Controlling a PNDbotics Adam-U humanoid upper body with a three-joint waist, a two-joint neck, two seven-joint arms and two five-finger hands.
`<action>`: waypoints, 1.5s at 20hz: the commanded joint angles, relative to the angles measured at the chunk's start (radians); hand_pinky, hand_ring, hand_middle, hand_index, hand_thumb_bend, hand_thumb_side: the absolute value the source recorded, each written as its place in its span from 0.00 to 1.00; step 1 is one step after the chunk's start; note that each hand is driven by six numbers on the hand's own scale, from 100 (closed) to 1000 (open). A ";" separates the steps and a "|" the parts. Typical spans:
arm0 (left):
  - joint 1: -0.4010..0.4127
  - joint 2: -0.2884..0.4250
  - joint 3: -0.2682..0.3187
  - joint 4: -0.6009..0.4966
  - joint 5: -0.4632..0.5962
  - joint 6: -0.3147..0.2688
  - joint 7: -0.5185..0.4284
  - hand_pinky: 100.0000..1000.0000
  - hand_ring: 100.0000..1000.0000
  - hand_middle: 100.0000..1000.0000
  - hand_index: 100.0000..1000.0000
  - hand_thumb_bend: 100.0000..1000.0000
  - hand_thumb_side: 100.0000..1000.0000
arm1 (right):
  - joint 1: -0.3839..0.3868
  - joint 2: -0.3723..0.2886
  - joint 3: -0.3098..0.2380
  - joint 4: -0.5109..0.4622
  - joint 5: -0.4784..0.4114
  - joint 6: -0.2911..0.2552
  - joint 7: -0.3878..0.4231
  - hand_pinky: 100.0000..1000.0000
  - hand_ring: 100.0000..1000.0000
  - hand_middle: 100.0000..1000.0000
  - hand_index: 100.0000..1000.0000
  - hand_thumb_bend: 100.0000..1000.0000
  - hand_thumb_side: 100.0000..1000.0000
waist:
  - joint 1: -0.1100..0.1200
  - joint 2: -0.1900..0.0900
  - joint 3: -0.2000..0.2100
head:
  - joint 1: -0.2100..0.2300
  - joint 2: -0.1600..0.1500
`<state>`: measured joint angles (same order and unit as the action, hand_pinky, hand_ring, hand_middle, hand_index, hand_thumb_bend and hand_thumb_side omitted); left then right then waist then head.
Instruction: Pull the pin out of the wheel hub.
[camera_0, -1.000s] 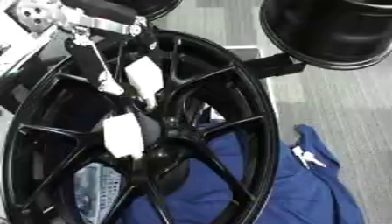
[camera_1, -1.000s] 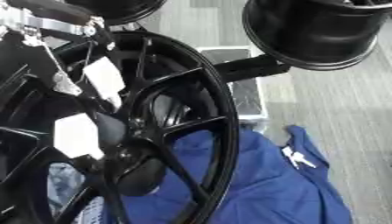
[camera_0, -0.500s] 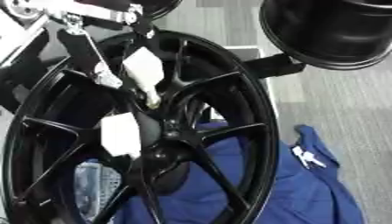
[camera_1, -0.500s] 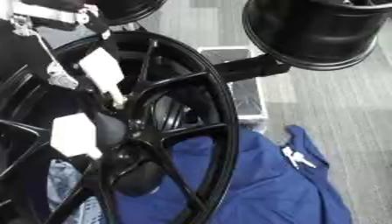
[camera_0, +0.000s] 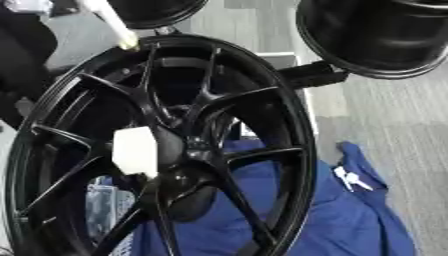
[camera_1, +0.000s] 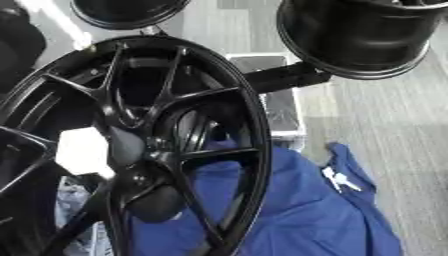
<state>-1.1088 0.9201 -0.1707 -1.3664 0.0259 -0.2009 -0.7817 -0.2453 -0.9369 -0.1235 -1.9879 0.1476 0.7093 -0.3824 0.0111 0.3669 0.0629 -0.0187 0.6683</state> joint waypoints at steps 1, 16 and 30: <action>0.040 0.116 0.124 0.060 0.019 0.014 0.096 0.73 0.50 0.28 0.50 0.06 0.00 | -0.001 -0.035 -0.023 -0.012 0.006 0.004 -0.018 0.72 0.59 0.45 0.67 0.00 0.21 | -0.001 -0.029 0.010 | -0.013 0.000; 0.325 0.253 0.304 0.323 -0.125 0.050 0.356 0.77 0.59 0.45 0.66 0.15 0.00 | -0.007 -0.025 -0.027 -0.012 0.009 -0.007 -0.027 0.72 0.59 0.45 0.67 0.00 0.21 | -0.016 -0.038 0.041 | -0.021 -0.009; 0.345 0.217 0.287 0.367 -0.208 0.047 0.341 0.87 0.81 0.77 0.87 0.23 0.31 | -0.011 -0.015 -0.025 -0.012 0.004 -0.014 -0.037 0.72 0.58 0.44 0.67 0.00 0.21 | -0.017 -0.041 0.033 | -0.017 -0.011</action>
<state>-0.7498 1.1049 0.1083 -0.9930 -0.1857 -0.1501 -0.4386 -0.2463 -0.9289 -0.1355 -1.9879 0.1483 0.6880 -0.4073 -0.0082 0.3514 0.0961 -0.0377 0.6660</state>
